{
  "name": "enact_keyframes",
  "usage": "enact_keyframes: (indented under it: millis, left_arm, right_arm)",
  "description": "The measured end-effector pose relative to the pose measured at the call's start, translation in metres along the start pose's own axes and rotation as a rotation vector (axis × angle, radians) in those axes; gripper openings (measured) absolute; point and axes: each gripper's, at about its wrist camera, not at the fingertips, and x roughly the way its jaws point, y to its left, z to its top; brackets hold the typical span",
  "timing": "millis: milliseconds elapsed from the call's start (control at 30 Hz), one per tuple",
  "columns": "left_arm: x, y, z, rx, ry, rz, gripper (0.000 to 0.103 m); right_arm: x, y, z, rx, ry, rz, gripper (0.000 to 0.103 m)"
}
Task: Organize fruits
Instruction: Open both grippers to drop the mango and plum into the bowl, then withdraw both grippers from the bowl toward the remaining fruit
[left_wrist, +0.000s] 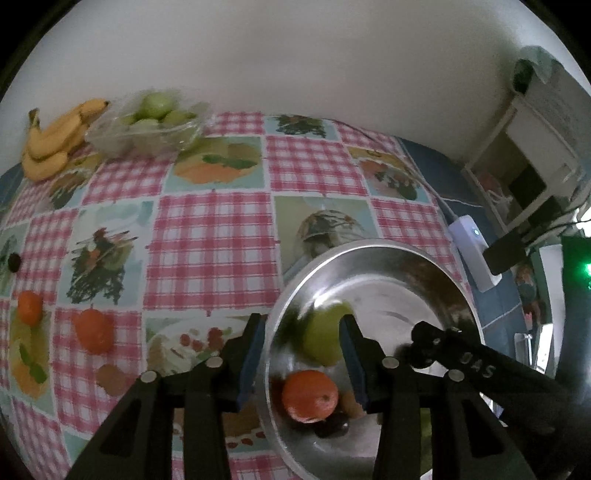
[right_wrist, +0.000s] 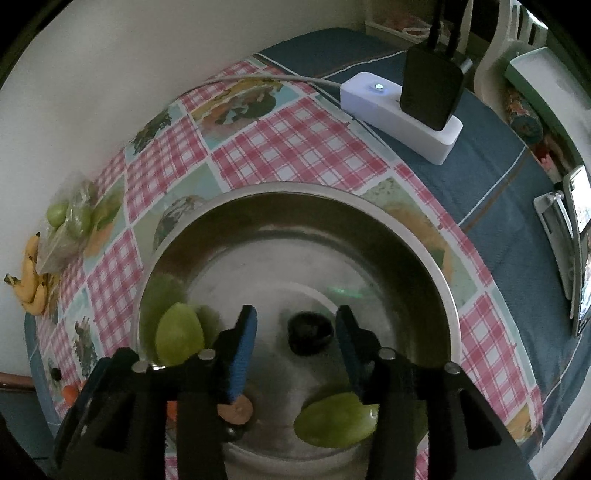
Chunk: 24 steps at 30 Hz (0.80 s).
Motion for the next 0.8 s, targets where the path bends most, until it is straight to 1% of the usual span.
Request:
enact_keyframes:
  millis: [133,200,267,367,433,533,600,733,767,800]
  left_arm:
    - [0.0,0.015,0.001,-0.06,0.019,0.047,0.056]
    - [0.0,0.024,0.002,-0.096,0.026,0.065,0.057]
    - [0.0,0.031,0.002,-0.117,0.033,0.083,0.06]
    - [0.002,0.041,0.001,-0.148,0.048,0.126,0.067]
    - [0.004,0.049,0.0,-0.172,0.057,0.153,0.073]
    - [0.006,0.059,-0.001,-0.203,0.063,0.206,0.08]
    - [0.007,0.065,-0.002,-0.217,0.067,0.229,0.083]
    - [0.008,0.075,-0.005,-0.246,0.074,0.252,0.095]
    - [0.008,0.076,-0.004,-0.25,0.073,0.255,0.096]
    - [0.007,0.077,-0.004,-0.256,0.072,0.257,0.096]
  right_arm:
    - [-0.004,0.001,0.0,-0.007,-0.006,0.004,0.056]
    - [-0.005,0.002,-0.001,-0.013,-0.01,0.003,0.06]
    - [-0.006,0.005,-0.001,-0.026,-0.011,0.006,0.062]
    - [-0.008,0.011,-0.002,-0.054,-0.012,0.013,0.069]
    - [-0.008,0.016,-0.004,-0.076,-0.015,0.016,0.071]
    - [-0.009,0.021,-0.005,-0.101,-0.02,0.027,0.073]
    - [-0.009,0.025,-0.006,-0.119,-0.023,0.027,0.079]
    - [-0.009,0.03,-0.008,-0.144,-0.031,0.032,0.085]
    - [-0.009,0.03,-0.007,-0.148,-0.031,0.033,0.09]
    - [-0.008,0.031,-0.007,-0.15,-0.033,0.033,0.091]
